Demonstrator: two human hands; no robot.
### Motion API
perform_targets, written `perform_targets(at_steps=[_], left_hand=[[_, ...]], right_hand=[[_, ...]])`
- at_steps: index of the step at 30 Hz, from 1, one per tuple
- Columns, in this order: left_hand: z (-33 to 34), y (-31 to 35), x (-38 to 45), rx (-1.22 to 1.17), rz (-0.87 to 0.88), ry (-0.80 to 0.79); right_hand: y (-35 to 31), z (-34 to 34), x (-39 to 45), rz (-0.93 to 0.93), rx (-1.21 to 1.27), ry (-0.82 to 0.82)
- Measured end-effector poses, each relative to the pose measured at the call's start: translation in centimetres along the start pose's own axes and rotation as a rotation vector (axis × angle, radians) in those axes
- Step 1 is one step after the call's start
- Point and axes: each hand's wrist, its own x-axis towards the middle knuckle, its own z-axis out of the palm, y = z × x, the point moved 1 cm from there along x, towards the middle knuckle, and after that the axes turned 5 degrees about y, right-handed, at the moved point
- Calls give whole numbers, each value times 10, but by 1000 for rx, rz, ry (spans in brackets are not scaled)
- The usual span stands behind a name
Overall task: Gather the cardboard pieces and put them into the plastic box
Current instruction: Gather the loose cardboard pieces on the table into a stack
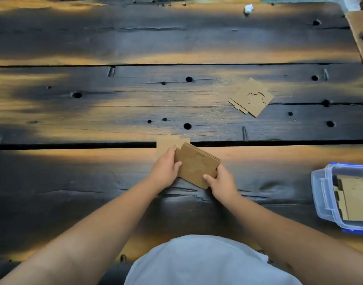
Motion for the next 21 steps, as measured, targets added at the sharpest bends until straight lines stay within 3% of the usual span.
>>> perform_targets(at_steps=[10, 14, 21], left_hand=[[-34, 9, 82, 407, 229, -327], [-33, -1, 95, 483, 194, -348], [-38, -18, 96, 455, 122, -363]], right_hand=[[-52, 89, -21, 774, 888, 13], [-67, 108, -19, 867, 1022, 48], [-71, 111, -16, 916, 1029, 61]])
